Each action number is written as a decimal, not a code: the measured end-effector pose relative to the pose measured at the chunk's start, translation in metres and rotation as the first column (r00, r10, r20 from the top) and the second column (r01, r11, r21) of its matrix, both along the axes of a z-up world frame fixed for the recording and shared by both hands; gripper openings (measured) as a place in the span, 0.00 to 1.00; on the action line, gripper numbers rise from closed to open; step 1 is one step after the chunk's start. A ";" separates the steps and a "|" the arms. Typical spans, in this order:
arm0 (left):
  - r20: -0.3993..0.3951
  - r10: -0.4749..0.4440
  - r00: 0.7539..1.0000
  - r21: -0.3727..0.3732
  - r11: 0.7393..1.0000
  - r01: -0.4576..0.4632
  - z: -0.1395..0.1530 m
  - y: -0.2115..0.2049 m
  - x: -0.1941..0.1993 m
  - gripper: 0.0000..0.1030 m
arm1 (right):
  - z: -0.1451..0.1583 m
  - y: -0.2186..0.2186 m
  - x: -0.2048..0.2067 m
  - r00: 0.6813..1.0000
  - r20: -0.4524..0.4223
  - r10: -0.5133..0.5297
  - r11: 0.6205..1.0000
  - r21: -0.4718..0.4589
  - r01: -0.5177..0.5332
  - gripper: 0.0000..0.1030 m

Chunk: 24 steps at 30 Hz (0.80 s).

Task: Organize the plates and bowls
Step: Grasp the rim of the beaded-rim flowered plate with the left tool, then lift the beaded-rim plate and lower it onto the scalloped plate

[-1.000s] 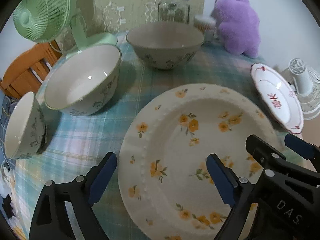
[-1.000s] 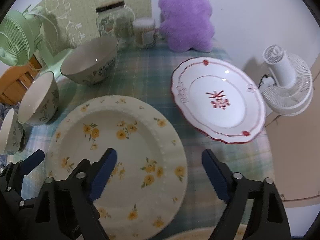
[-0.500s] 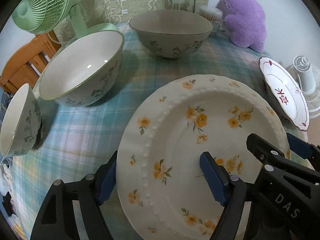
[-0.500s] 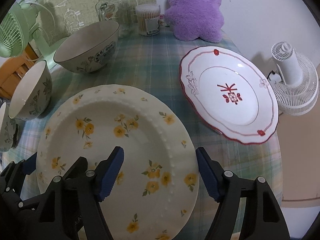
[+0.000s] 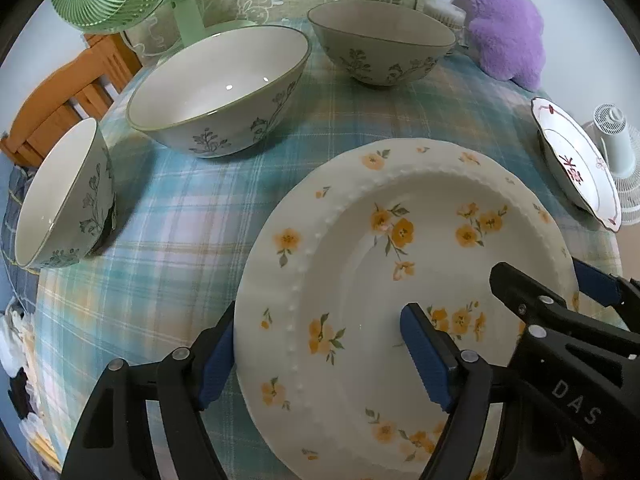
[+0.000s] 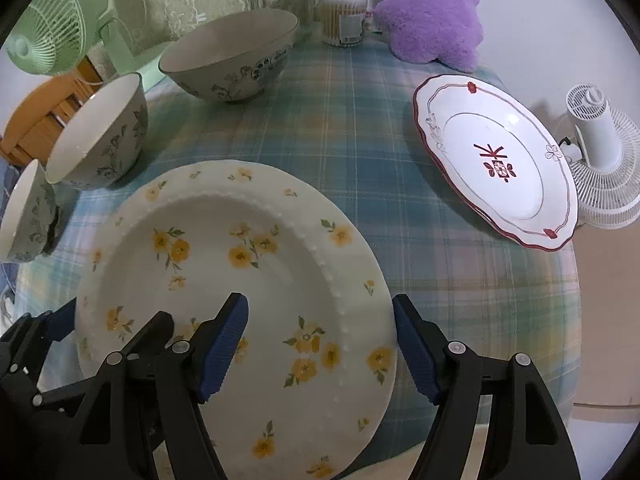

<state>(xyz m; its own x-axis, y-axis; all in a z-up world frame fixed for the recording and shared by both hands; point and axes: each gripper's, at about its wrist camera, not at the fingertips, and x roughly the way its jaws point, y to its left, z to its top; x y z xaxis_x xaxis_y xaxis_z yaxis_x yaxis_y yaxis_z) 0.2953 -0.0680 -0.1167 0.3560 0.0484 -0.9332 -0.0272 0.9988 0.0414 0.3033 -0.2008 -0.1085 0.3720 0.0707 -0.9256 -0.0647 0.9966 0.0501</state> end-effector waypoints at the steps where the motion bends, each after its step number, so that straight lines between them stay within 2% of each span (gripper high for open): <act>1: 0.001 0.001 1.000 0.000 1.000 -0.001 0.000 -0.001 0.000 0.80 | -0.002 -0.001 0.002 1.000 -0.005 -0.001 1.000 0.007 0.001 0.73; 12: 0.011 0.007 1.000 -0.004 1.000 -0.007 0.001 0.001 -0.005 0.79 | -0.010 0.001 0.012 1.000 -0.029 -0.004 1.000 0.007 0.004 0.73; 24: 0.056 0.020 0.998 -0.011 1.000 -0.020 0.031 0.019 -0.025 0.79 | 0.013 0.012 -0.001 1.000 -0.007 0.016 1.000 0.004 -0.016 0.73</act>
<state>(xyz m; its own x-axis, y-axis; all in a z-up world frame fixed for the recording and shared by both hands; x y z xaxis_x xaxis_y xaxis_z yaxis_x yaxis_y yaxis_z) 0.2707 -0.0491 -0.0860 0.4070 0.0468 -0.9122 -0.0494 0.9984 0.0292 0.3028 -0.1884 -0.0953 0.3639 0.0805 -0.9280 -0.0800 0.9953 0.0550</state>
